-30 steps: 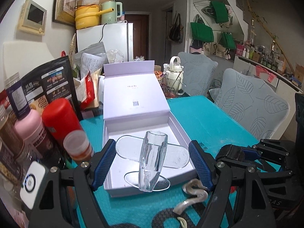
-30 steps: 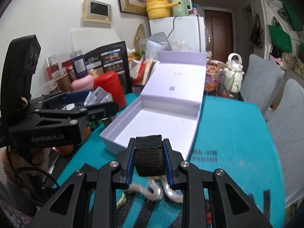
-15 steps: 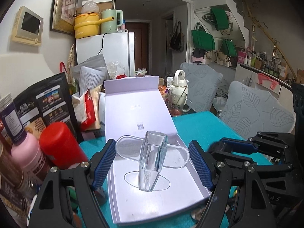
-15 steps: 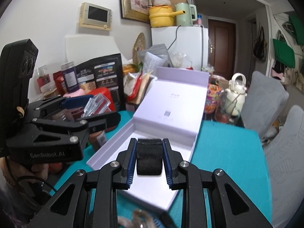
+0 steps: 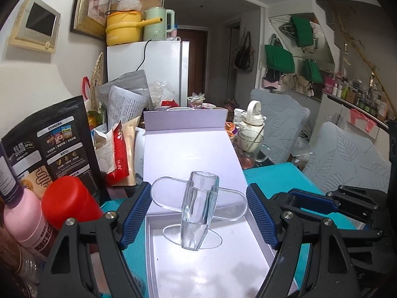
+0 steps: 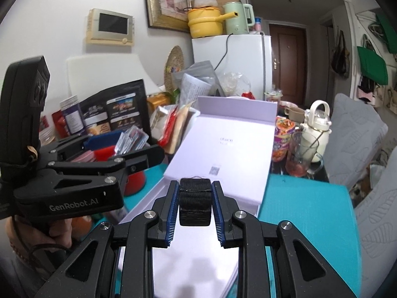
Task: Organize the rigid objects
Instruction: 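Carry the clear piece into the white box with the left gripper while the right carries the ring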
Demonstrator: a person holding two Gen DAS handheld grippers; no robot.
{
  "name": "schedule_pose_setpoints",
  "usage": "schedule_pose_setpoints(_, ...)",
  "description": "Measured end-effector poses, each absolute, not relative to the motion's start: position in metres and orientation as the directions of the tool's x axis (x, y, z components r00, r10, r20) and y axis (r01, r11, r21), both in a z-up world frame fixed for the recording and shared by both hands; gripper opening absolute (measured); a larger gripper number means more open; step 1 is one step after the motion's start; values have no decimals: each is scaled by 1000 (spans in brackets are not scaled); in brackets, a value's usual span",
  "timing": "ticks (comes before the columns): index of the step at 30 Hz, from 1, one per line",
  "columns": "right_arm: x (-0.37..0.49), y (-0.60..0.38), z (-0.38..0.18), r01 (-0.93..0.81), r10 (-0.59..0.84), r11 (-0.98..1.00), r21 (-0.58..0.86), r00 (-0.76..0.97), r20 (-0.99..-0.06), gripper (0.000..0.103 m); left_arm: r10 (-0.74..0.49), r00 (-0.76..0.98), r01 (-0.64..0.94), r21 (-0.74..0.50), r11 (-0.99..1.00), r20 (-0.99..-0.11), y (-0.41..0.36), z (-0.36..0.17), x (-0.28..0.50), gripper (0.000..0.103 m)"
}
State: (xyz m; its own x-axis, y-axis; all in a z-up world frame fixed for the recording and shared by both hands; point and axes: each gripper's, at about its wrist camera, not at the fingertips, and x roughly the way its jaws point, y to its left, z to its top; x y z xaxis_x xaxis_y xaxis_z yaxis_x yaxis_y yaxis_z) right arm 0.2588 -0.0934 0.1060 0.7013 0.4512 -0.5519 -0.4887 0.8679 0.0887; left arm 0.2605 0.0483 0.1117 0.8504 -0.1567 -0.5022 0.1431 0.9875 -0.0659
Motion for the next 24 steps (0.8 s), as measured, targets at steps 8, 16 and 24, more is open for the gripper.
schedule_pose_setpoints(8,298,-90,92,-472,456,872,128,693,-558,25,-118,834,98,-64,993,-540,57,93,287,78)
schedule_pose_setpoints(16,322,-94,67,-443,444,883,158,673,-592,25,-99,791,82,-55,995,-604,58,66,310,78)
schedule_pose_setpoints(24,338,-102,43,-427,432,887,175,632,-644,25,-72,729,83,-16,996,-681,49,33,330,78)
